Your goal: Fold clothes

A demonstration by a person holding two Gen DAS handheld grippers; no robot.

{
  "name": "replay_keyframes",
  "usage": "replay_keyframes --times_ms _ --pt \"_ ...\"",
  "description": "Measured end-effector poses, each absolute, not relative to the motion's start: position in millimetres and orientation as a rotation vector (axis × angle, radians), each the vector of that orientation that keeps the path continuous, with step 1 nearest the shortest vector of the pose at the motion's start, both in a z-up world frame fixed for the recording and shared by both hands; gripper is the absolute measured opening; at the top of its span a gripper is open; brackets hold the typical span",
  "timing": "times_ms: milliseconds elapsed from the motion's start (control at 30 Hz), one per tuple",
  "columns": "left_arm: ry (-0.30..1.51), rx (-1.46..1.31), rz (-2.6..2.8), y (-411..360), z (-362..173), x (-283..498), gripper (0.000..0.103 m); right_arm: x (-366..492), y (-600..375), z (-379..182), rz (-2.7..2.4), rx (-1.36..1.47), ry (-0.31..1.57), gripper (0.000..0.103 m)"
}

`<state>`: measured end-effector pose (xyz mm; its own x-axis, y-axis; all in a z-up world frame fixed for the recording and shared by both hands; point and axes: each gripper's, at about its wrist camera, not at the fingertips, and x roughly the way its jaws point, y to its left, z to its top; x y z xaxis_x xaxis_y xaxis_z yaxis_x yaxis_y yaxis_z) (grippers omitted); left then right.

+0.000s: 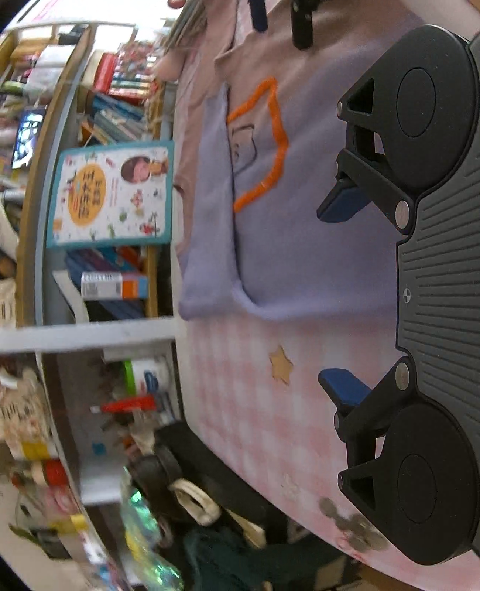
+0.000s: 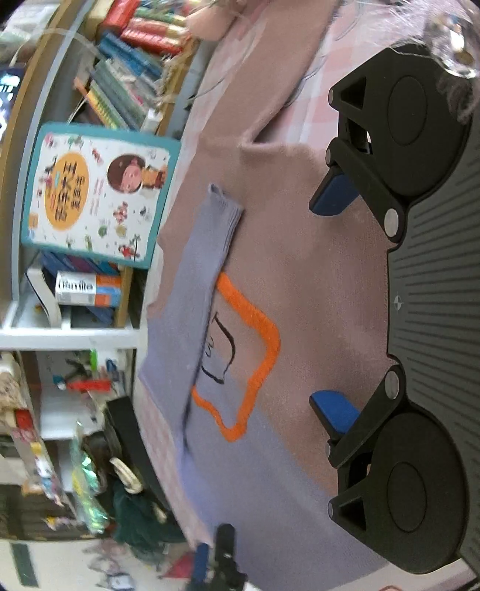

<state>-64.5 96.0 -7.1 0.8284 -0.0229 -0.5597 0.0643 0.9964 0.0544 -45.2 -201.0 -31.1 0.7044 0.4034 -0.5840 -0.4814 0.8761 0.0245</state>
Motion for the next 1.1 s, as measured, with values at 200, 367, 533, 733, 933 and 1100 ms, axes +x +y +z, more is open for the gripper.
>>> replay_keyframes --times_ms 200,367,533,733,933,1100 --pt "0.599 0.077 -0.05 101 -12 -69 0.089 -66 -233 -27 0.399 -0.031 0.614 0.1" --pt "0.593 0.054 -0.1 99 -21 -66 0.087 -84 -250 -27 0.334 -0.032 0.629 0.065" --pt "0.602 -0.003 -0.138 97 -26 -61 0.054 -93 -257 -28 0.317 -0.017 0.645 0.037" --pt "0.593 -0.084 -0.129 106 -25 -61 0.009 -99 -253 -28 0.338 -0.006 0.641 0.019" --pt "0.58 -0.145 -0.107 122 -24 -66 0.005 -97 -247 -29 0.352 -0.007 0.631 0.015" --pt "0.582 -0.129 -0.064 130 -22 -66 0.005 -92 -232 -30 0.377 -0.028 0.62 0.015"
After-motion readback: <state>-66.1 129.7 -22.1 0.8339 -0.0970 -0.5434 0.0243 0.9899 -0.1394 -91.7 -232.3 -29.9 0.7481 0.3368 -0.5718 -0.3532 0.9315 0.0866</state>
